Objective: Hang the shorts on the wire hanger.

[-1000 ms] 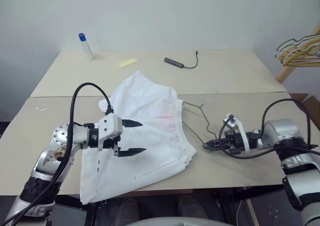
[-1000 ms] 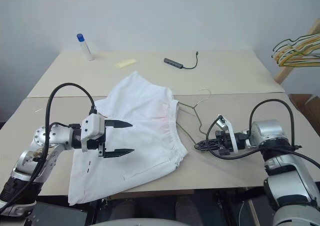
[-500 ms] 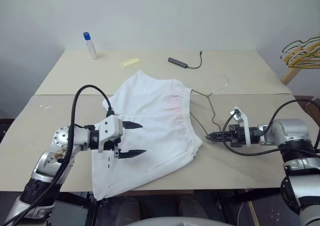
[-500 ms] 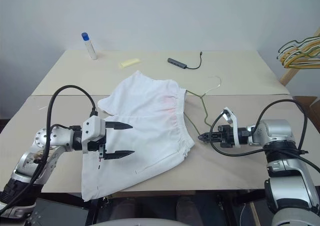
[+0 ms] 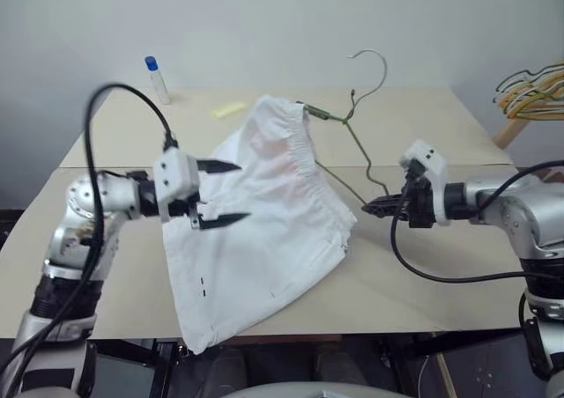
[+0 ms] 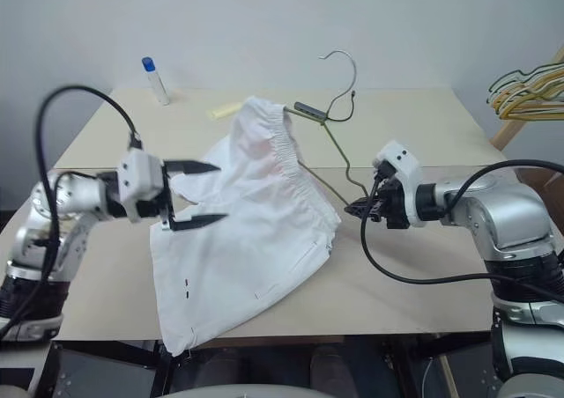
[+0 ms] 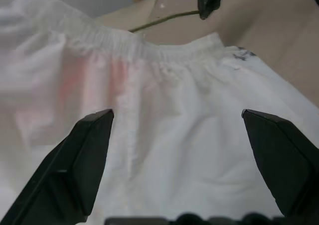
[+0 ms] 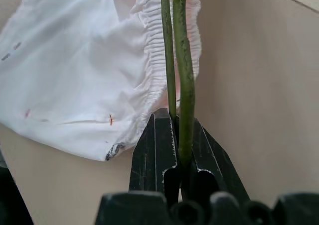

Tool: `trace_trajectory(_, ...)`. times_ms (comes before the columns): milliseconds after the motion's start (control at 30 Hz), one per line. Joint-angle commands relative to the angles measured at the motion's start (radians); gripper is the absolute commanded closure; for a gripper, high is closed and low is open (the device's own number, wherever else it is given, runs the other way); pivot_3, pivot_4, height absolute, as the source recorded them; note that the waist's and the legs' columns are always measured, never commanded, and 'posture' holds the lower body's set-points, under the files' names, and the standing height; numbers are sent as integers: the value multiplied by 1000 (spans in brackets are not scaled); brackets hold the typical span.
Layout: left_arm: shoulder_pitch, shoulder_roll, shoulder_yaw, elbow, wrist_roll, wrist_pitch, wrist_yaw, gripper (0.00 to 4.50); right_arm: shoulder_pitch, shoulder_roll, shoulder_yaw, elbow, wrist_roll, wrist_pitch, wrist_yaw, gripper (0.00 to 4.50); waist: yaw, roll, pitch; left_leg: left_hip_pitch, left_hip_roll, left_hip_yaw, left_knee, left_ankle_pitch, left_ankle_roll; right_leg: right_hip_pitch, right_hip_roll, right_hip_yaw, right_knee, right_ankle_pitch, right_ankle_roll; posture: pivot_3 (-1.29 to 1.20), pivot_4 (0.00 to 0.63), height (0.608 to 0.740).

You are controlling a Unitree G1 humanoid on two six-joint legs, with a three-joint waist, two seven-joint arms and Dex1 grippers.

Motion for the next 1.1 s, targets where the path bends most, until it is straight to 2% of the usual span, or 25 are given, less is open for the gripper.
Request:
trace_trajectory(33, -135, 40, 93, 67, -10, -48, 31, 23, -9, -19, 34, -73, -47, -109, -4, 4500, -1, 0, 0, 0, 0, 0, 0, 0, 0, 0, 0, 0, 0, 0, 0, -25, 0, 740)
trace_trajectory(267, -315, 96, 106, 279, 23, -139, -27, 23, -39, -22, 110, -99, -114, -248, 35, 4500, 1, 0, 0, 0, 0, 0, 0, 0, 0, 0, 0, 0, 0, 0, 0, 7, 0, 740)
trace_trajectory(467, -346, 150, 44, 374, -18, -195, -311, 23, -97, -1, 199, -107, -162, -312, 80, 4500, 4, 1, 0, 0, 0, 0, 0, 0, 0, 0, 0, 0, 1, 0, 0, 35, 0, 740)
trace_trajectory(567, -404, 130, -15, 424, 38, -221, -349, 23, -129, 19, 237, -106, -188, -323, 84, 4500, 13, 0, 1, -1, 0, 0, 0, 0, 0, 0, 0, -1, 0, 0, 0, 55, 0, 740)
trace_trajectory(700, -454, 112, -60, 463, 44, -221, -430, 23, -150, 37, 257, -102, -205, -341, 100, 4500, 32, 0, 1, -1, 0, 0, 0, 0, 0, -1, 0, -1, 0, 0, 0, 55, 0, 740)
trace_trajectory(933, -490, 144, -212, 489, 44, -174, -448, 23, -153, 49, 277, -115, -238, -355, 111, 4500, 33, 0, 1, -1, 0, 0, 1, 0, 0, -1, 0, -1, 1, 0, 0, 48, 0, 740)
trace_trajectory(1033, -505, 144, -240, 502, 26, -144, -448, 612, -146, 48, 275, -129, -240, -347, 111, 4500, 33, 0, 1, -1, 0, 0, 1, 0, 0, -1, 0, -1, 1, 0, 0, 34, 0, 740)
trace_trajectory(1100, -511, 142, -249, 511, 26, -143, -448, 1206, -140, 47, 272, -138, -241, -341, 109, 4500, 33, 0, 1, -2, 0, 0, 1, 0, 0, -1, 0, -1, 1, 0, 0, 27, 0, 740)
